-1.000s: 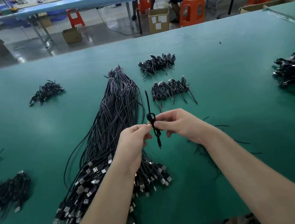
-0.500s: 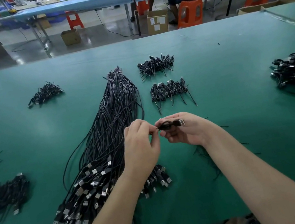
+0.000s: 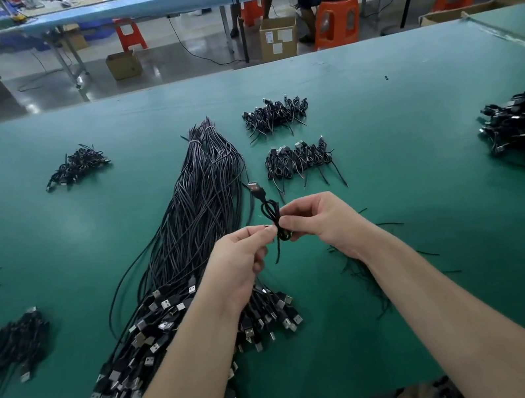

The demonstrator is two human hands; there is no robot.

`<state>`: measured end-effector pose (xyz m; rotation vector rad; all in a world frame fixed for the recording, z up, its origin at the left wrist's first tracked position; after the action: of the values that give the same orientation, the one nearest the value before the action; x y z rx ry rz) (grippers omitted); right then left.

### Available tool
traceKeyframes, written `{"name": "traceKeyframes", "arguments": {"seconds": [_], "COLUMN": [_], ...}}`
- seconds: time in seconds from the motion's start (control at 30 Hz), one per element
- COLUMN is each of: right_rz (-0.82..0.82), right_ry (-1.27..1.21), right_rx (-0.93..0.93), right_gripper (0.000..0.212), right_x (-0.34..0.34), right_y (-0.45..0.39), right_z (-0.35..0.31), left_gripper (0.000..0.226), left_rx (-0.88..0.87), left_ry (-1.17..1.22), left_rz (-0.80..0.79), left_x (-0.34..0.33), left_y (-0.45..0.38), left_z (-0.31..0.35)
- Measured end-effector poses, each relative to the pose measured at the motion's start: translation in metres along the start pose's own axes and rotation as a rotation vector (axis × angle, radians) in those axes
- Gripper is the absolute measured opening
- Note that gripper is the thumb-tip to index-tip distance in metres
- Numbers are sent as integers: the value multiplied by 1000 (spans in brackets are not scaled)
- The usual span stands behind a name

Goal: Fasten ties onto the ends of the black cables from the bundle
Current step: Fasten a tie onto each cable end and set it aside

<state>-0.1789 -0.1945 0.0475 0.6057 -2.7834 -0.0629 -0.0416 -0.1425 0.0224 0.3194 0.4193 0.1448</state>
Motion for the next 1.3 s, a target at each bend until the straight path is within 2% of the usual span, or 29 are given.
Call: {"name": "traceKeyframes", "arguments": {"seconds": [0.13, 0.2, 0.3, 0.4, 0.47, 0.5, 0.57, 0.6, 0.7, 0.8, 0.9, 1.0, 1.07, 1.17, 1.3], "right_rz": [-38, -97, -188, -254, -282, -292, -315, -337, -371, -229, -81, -107, -110, -119, -184], "right_ry": [62, 56, -31, -33, -19, -26, -73, -124, -195, 19, 130, 128, 137, 37, -37], "right_rx": [-19, -89, -234, -266, -265, -254, -194, -147, -29, 52, 77, 46, -27, -185, -251], "right_gripper": [5, 7, 17, 17, 13, 11, 6, 2, 23, 25, 17, 13, 14, 17, 11], "right_x": [-1, -5, -11, -13, -16, -18, -22, -24, -26, -17, -6, -6, -6, -9, -14], "right_y": [-1, -1, 2, 5, 6, 5, 6, 7, 9, 4, 0, 1, 1, -1, 3], "right_z": [0, 5, 16, 18, 20, 20, 15, 10, 2, -2, -7, -4, 4, 18, 26], "left_gripper": [17, 15, 15, 14, 14, 14, 15, 16, 16, 22, 20, 19, 21, 16, 19], "left_rx": [-230, -490, -885, -1120, -1202, -1204, -1085, -987, -606, -237, -146, -167, -244, -529, -941], "left_ry": [-137, -424, -865, -1036, -1107, -1116, -1015, -913, -568, -210, -101, -156, -268, -657, -1065], "left_rz": [87, 90, 19, -53, -74, -65, -12, 24, 142, 131, 107, 91, 84, 64, -104], "left_x": [2, -5, -34, -49, -53, -53, -44, -37, -5, 11, 10, 8, 4, -15, -54], "left_y": [5, 16, 42, 58, 63, 63, 56, 50, 21, 1, -4, -3, 0, 14, 44], "left_z": [16, 38, 55, 54, 52, 52, 54, 55, 48, 20, 8, 9, 15, 37, 48]}}
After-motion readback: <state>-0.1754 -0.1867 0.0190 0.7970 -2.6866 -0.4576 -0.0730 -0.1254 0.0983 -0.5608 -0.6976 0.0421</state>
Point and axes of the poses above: each hand's wrist, its own y-axis away from the middle knuckle, its own x-axis out of the back of the hand, z = x × y, the point moved 10 cm from there along -y, towards the middle knuckle, and after that the axes turned 14 degrees about y, right-handed, at the moved point
